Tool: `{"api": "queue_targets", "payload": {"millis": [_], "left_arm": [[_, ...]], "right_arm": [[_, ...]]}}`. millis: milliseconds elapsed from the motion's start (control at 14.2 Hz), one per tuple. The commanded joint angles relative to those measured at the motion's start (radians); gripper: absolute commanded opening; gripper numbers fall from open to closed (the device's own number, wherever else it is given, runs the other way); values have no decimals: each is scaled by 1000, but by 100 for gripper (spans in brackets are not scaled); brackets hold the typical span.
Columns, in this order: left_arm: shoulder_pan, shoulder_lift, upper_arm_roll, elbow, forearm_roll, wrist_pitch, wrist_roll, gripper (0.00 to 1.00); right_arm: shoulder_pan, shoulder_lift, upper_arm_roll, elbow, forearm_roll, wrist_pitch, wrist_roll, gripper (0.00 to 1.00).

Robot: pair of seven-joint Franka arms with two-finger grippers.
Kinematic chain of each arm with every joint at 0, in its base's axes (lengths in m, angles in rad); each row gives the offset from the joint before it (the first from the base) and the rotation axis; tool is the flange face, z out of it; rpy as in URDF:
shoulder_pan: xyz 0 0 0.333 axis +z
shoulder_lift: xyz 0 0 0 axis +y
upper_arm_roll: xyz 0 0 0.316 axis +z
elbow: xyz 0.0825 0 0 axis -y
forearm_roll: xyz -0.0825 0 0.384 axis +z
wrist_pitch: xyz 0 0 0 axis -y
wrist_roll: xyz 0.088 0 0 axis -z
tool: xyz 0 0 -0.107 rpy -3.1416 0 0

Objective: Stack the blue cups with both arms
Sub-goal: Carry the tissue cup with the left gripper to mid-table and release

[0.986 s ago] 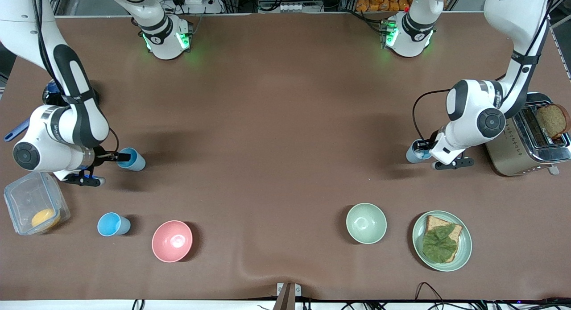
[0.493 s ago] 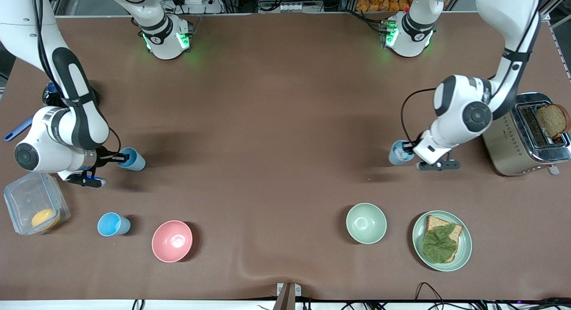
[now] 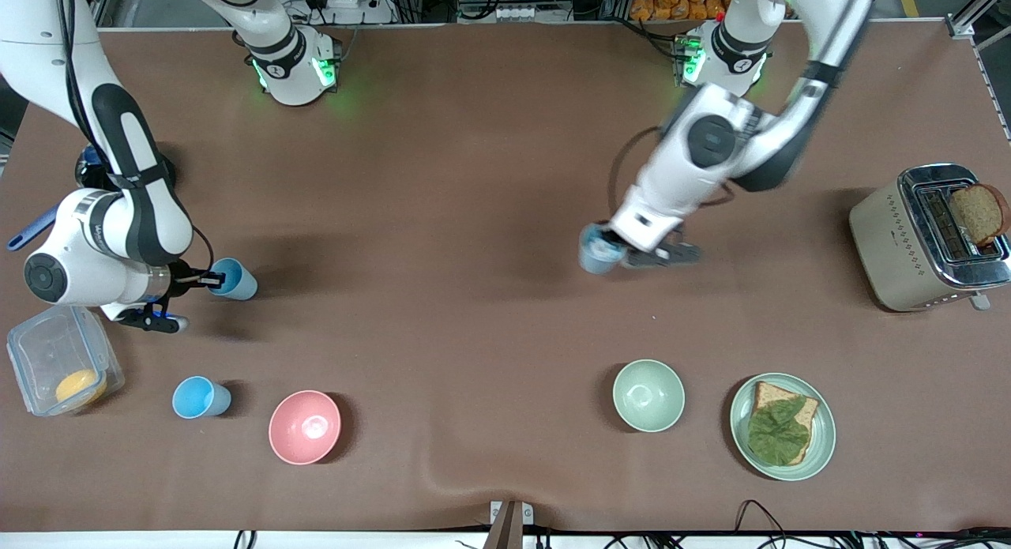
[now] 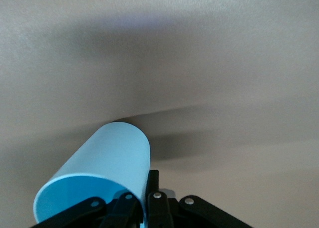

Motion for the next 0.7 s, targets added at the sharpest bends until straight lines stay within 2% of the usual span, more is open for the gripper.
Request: {"api": "queue_targets", "payload": {"millis": [0, 141, 423, 493, 563, 634], "left_arm": [[-155, 180, 9, 193, 20, -9, -208, 0], [-242, 284, 24, 310, 86, -9, -383, 0], [-301, 414, 26, 382, 232, -5, -552, 0], [-303, 421, 27, 382, 232, -5, -565, 4], [-304, 432, 27, 382, 232, -5, -568, 16], [-312, 440, 27, 382, 232, -5, -568, 21]], "right_arm": [[16, -43, 0, 16, 18, -64, 15, 0], [22, -72, 1, 33, 21, -120, 19, 0], [39, -153, 8, 56, 21, -189, 22, 0], [48, -167, 8, 78, 22, -226, 34, 0], [59, -172, 9, 111, 36, -278, 69, 0], [80, -173, 8, 153, 68, -342, 112, 0]]}}
